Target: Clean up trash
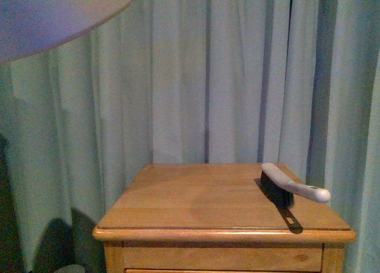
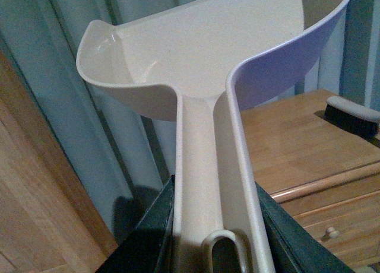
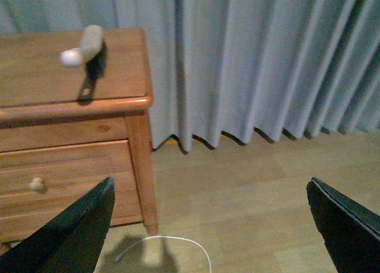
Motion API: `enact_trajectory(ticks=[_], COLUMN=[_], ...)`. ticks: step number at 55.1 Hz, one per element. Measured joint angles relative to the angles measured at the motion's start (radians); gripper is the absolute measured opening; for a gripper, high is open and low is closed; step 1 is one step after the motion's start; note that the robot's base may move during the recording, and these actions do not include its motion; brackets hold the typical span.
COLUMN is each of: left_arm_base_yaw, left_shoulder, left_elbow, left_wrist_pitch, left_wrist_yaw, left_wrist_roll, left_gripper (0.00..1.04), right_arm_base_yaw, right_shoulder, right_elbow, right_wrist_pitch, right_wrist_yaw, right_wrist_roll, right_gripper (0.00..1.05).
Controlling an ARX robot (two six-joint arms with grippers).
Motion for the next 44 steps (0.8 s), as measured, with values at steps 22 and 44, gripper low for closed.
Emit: enact_trajectory(ticks=[22, 44], left_arm_base_yaw=[-0.002, -0.002], left_shoulder=[0.000, 0.000], left_elbow=[-0.001, -0.001], left_wrist_pitch=[0.000, 0.000], left_wrist_yaw=[0.000, 0.000], left_wrist_roll=[0.000, 0.000], left_gripper=[0.29, 0.29], right_arm_base_yaw=[0.012, -0.005], right_shoulder=[0.786, 1.296], right_elbow=[0.725, 1.235], right_wrist_pitch=[-0.172, -0.398], right_wrist_yaw=[-0.148, -0.193], right_wrist_roll=[0.061, 0.150], right_gripper=[0.97, 0.97])
